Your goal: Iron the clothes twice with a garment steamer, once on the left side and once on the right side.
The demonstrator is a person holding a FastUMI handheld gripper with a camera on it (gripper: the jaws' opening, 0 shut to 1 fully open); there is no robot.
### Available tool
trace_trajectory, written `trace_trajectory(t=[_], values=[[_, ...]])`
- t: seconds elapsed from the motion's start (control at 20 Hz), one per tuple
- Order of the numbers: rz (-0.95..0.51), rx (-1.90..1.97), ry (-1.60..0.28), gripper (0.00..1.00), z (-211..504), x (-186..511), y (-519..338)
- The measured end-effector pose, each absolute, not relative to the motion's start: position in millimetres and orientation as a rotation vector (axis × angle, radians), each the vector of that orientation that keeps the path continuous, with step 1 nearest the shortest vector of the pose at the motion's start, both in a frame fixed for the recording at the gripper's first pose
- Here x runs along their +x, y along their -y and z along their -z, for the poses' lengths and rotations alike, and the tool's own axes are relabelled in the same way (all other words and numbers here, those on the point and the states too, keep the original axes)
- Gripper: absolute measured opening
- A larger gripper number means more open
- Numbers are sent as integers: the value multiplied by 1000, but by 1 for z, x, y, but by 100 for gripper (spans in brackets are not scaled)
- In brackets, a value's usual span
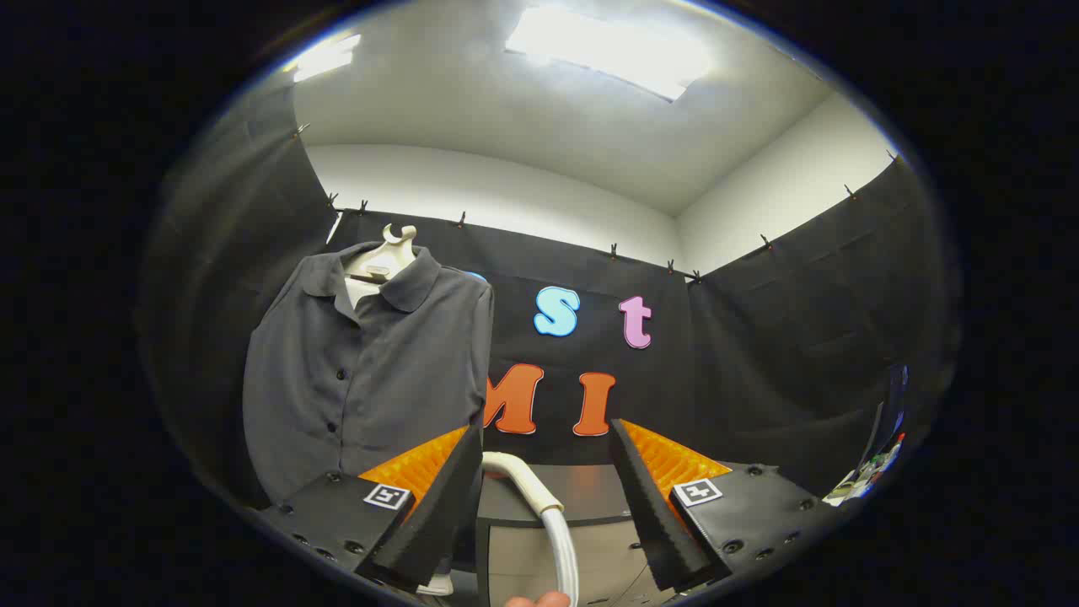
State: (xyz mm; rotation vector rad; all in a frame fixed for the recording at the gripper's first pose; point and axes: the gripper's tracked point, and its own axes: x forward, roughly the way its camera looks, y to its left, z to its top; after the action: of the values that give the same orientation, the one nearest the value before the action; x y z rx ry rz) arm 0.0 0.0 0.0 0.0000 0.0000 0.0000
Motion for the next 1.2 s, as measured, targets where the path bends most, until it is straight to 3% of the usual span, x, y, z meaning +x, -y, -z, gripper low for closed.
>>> trace_trajectory(t=[0.25,0.45,0.6,0.8,0.95,1.2], values=[[-2,14,59,97,-70,15,8],[30,0,-18,97,-80,32,14],[19,25,62,97,-143,56,7],[111,-3,103,97,-221,73,25],[159,66,-64,97,-184,46,19],[97,136,-86,97,-120,-2,6]])
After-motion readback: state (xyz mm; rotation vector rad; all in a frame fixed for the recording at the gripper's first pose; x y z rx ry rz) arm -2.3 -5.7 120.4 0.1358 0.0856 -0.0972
